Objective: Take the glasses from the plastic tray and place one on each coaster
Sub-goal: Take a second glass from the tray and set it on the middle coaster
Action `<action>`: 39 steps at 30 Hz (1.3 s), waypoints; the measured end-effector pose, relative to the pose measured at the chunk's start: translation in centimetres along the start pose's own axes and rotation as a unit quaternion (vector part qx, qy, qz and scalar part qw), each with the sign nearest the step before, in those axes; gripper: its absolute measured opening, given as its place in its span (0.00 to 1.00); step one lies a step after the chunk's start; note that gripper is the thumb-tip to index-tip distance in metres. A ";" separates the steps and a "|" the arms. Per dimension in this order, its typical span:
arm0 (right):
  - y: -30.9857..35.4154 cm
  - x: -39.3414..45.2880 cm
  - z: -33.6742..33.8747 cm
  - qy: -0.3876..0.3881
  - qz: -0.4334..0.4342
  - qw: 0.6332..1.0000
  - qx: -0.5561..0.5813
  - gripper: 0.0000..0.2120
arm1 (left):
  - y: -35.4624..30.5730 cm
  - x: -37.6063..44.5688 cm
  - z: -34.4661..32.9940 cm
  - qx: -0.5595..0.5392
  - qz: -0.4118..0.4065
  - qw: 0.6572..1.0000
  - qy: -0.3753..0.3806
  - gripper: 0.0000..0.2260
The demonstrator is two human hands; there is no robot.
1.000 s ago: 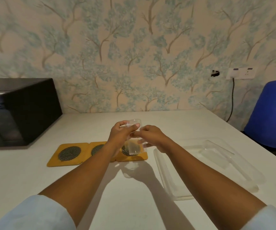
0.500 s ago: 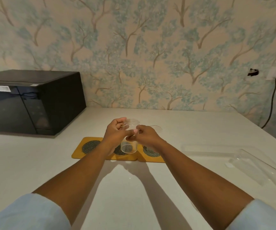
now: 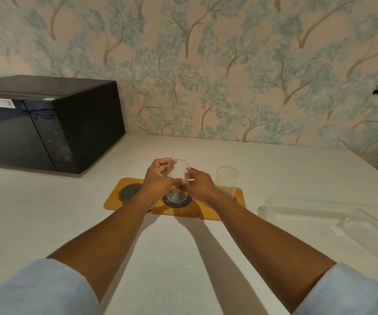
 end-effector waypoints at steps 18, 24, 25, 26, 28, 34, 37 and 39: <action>-1.3 1.9 -1.6 -0.013 0.001 0.998 -0.061 0.17 | 3.0 1.9 0.3 -0.006 0.024 1.000 -0.001 0.37; -0.6 0.4 0.0 -0.035 0.004 0.997 -0.075 0.26 | 0.9 1.4 -0.9 0.041 -0.008 0.999 0.002 0.40; -0.7 0.5 0.0 -0.037 -0.001 0.996 -0.076 0.29 | 1.0 1.5 -0.8 0.055 -0.010 0.998 -0.001 0.40; -0.9 -0.4 1.4 -0.059 -0.005 0.995 -0.075 0.30 | 0.2 0.9 -1.8 0.066 -0.026 0.997 0.005 0.41; -0.9 -1.0 2.9 -0.083 -0.005 0.994 -0.072 0.32 | -0.9 0.3 -2.8 0.094 -0.052 0.994 -0.005 0.41; 0.0 -0.6 3.9 -0.126 0.033 0.990 -0.048 0.33 | -2.1 0.5 -2.8 0.115 -0.119 0.985 -0.055 0.33; 0.9 -0.8 4.6 -0.172 0.065 0.983 -0.006 0.27 | -2.8 0.1 -3.3 0.110 -0.142 0.983 -0.047 0.30; 1.3 -1.0 5.2 -0.193 0.079 0.978 0.006 0.24 | -3.0 0.0 -3.7 0.109 -0.149 0.982 -0.044 0.28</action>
Point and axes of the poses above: each hand's wrist, its own x-axis towards the middle knuckle, its own z-axis out of the back of the hand, y = z × x, the point moved 4 cm from there along x, towards the middle knuckle
